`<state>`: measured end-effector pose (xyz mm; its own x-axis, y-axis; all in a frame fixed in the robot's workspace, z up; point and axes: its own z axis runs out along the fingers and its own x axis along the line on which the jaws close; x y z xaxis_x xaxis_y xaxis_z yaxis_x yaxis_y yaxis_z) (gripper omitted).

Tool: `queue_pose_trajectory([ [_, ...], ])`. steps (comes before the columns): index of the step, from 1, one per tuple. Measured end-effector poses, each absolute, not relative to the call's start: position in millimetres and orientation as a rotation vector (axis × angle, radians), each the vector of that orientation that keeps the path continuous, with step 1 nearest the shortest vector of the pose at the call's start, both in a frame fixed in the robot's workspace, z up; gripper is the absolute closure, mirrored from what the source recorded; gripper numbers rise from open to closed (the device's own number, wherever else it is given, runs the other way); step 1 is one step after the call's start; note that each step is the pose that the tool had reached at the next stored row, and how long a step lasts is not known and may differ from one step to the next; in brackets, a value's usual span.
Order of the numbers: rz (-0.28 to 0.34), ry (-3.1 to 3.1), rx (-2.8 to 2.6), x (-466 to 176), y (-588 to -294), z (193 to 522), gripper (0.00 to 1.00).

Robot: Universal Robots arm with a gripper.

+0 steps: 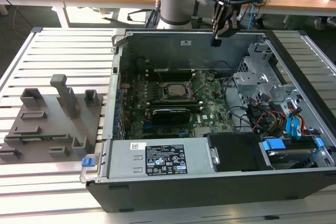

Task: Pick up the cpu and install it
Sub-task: 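Close the cpu cover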

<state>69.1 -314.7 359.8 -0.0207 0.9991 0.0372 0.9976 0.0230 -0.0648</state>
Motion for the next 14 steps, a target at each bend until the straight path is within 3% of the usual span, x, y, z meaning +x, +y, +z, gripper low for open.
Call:
queue_pose_trajectory([
  [14,0.031,-2.194,-2.146,76.5,-314.7,349.1,0.89],
])
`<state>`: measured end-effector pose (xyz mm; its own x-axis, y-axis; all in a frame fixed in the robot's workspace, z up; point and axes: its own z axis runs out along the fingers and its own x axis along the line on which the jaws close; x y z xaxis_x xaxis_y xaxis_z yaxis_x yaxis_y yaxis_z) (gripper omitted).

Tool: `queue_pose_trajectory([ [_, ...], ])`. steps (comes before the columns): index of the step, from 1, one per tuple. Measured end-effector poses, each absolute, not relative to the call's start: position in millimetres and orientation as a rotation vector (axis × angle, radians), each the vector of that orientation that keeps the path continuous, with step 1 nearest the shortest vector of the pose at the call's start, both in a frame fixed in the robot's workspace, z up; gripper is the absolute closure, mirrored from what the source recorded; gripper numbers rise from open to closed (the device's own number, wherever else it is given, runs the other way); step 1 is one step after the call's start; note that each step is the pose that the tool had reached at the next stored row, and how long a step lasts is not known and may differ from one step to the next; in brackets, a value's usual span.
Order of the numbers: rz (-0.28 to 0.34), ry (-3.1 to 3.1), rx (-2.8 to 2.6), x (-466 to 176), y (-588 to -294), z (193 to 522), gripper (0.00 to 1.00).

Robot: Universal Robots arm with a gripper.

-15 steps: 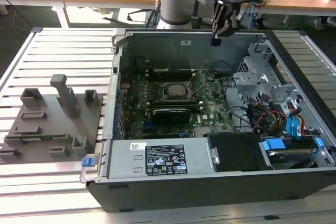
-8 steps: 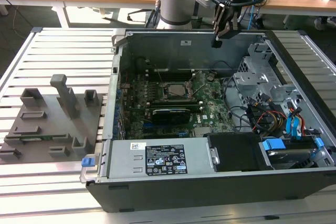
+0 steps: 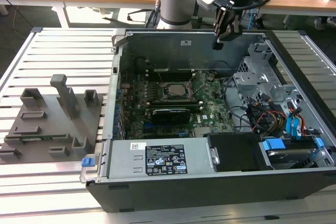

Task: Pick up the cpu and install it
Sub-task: 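Close the cpu cover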

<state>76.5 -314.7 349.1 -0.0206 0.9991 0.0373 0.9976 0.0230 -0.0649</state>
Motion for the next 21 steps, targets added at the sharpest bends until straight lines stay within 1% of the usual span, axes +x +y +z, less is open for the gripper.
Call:
queue_pose_trajectory([
  [21,0.032,-2.194,-2.146,85,-315,318,0.89],
])
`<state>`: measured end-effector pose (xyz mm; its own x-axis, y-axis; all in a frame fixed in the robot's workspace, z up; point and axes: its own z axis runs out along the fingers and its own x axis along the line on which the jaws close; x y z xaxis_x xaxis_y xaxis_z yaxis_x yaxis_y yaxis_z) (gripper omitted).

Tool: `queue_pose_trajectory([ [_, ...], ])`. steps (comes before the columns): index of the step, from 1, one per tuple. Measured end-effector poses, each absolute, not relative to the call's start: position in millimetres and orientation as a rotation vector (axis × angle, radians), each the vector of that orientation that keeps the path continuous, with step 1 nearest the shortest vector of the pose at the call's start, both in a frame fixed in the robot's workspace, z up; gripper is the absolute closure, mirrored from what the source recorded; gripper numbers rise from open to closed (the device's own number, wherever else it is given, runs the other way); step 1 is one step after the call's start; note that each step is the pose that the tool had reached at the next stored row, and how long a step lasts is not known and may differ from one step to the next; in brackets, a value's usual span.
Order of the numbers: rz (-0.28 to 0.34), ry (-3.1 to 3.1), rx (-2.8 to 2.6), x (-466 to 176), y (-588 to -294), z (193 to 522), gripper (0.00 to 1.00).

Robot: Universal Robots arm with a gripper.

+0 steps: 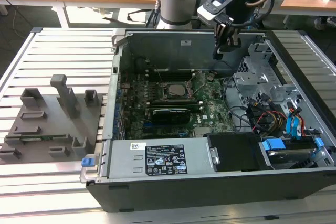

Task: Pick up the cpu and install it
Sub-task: 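Close the cpu cover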

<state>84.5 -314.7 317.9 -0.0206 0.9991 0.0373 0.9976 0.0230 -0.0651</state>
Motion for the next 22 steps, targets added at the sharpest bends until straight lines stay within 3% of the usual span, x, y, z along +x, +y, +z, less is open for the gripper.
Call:
queue_pose_trajectory([
  [22,0.032,-2.194,-2.146,91,-315,295,0.89],
])
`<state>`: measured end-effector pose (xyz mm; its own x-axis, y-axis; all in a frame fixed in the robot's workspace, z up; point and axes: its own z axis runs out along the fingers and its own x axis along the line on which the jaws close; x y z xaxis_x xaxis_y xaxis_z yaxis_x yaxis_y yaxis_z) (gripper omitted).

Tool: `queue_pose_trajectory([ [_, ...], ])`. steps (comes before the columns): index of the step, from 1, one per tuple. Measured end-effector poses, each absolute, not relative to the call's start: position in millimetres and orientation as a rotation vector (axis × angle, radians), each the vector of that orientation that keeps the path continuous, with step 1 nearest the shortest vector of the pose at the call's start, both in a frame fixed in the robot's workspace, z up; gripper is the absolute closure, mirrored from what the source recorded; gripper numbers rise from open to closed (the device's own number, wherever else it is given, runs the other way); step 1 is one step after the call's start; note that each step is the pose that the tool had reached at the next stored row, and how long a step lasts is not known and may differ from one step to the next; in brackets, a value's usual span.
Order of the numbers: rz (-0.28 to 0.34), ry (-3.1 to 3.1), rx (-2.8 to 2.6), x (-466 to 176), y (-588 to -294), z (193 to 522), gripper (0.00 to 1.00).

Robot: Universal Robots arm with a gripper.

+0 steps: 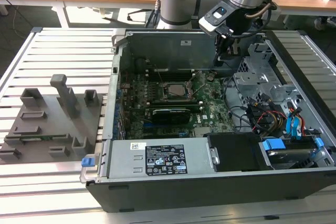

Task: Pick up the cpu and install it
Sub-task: 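Close the cpu cover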

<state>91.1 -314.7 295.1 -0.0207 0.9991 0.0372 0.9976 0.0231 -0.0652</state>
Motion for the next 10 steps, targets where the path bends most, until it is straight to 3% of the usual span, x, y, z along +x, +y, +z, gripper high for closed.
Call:
queue_pose_trajectory([
  [10,0.032,-2.194,-2.146,92,-315,279,0.89],
])
